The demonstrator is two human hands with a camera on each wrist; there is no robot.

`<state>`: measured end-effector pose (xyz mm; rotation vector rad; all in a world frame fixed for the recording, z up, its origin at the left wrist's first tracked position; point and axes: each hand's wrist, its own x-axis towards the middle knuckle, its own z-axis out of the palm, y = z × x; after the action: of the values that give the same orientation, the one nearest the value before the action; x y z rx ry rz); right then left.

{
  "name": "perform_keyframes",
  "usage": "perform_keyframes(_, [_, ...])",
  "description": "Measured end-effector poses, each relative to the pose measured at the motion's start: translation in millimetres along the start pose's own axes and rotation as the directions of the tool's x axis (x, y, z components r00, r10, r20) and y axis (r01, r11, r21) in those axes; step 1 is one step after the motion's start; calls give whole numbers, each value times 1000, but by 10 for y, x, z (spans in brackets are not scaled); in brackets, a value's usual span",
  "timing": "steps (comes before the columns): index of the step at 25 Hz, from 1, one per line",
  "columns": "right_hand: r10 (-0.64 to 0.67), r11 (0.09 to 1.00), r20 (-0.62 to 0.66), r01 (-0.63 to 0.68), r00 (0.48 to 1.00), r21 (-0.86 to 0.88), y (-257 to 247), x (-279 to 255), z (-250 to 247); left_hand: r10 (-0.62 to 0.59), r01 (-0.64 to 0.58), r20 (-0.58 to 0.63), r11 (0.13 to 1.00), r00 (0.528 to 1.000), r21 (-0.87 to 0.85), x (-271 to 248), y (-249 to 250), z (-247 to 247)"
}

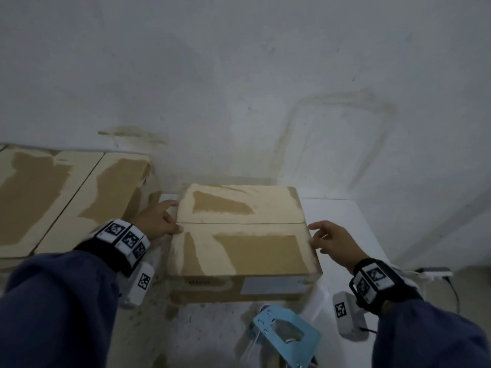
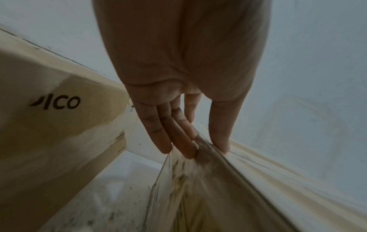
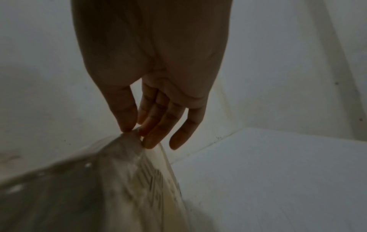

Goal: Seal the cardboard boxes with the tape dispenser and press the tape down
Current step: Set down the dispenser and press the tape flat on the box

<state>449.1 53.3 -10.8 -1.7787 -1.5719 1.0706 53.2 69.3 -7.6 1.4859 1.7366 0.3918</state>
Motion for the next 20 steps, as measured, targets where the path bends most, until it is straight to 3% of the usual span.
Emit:
perform_keyframes(5, [29,996,114,-19,993,-88,-109,357,-28,-34,30,62,997,997,65,258,62,-117])
perform_keyframes(10, [26,997,71,-21,997,-72,-151,752,21,-23,24,-34,999,999,37,495,125,-101])
perform_keyframes(15, [50,998,-30,-50,998,24,-153,1066,71,-70,72,-39,996,997,44,710,189,-126])
perform_keyframes(20, [90,991,26,-92,996,98,17,1069,110,-27,32,-58,995,998,96,827,67,-80])
